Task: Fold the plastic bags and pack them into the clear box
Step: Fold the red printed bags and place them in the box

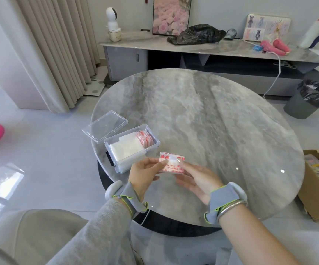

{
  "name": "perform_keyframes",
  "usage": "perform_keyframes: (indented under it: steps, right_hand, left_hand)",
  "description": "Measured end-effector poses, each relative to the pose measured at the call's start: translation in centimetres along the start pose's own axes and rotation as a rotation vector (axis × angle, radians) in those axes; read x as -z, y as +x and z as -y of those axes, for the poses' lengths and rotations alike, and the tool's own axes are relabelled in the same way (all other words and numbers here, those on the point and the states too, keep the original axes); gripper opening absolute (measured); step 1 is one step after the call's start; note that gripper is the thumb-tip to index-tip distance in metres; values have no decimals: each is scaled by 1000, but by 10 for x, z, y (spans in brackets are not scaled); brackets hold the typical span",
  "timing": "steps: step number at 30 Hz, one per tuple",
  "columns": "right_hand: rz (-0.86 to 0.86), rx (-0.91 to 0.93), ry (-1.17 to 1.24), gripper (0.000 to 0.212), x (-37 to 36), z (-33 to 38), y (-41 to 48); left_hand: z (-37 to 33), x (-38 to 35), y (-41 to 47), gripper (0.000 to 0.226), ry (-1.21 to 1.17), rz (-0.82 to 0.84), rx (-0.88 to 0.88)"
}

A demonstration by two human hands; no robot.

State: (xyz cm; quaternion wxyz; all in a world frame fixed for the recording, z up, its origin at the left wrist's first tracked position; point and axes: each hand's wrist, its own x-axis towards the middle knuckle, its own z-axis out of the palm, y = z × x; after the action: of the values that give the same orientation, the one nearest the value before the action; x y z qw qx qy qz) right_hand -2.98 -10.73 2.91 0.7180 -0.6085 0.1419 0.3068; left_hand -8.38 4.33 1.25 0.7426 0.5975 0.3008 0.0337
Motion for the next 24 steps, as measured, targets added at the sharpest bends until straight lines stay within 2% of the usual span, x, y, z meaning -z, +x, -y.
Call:
perform_keyframes:
  steps: [2, 7, 8, 10, 12, 15, 19, 24]
  right_hand:
    - [63, -17, -42, 24, -5, 6, 1]
    - [47, 89, -65, 6, -24, 14, 10]
    - [29, 121, -81, 4, -27, 16, 13]
    - [-16, 200, -141, 4, -30, 21, 19]
    - [-53, 294, -249, 8, -33, 25, 24]
    - [-100, 392, -424, 20, -35, 25, 32]
    - [-148, 447, -535, 8, -34, 24, 36]
    - [-186, 485, -573, 20, -23, 32, 30]
  left_hand:
    - [-4, -1, -2, 22, 8, -2, -43]
    - [-22, 9, 2, 11, 141, -2, -207]
    - [-27, 15, 6, 9, 236, -23, -277]
    - [-36, 30, 21, 6, 598, -153, -485]
    - [-40, 49, 40, 20, 1008, -277, -659]
    - [-35, 62, 62, 51, 1372, -116, -616]
    - [-24, 56, 65, 83, 1449, 2, -615]
    - [-20, 50, 56, 87, 1564, 91, -636]
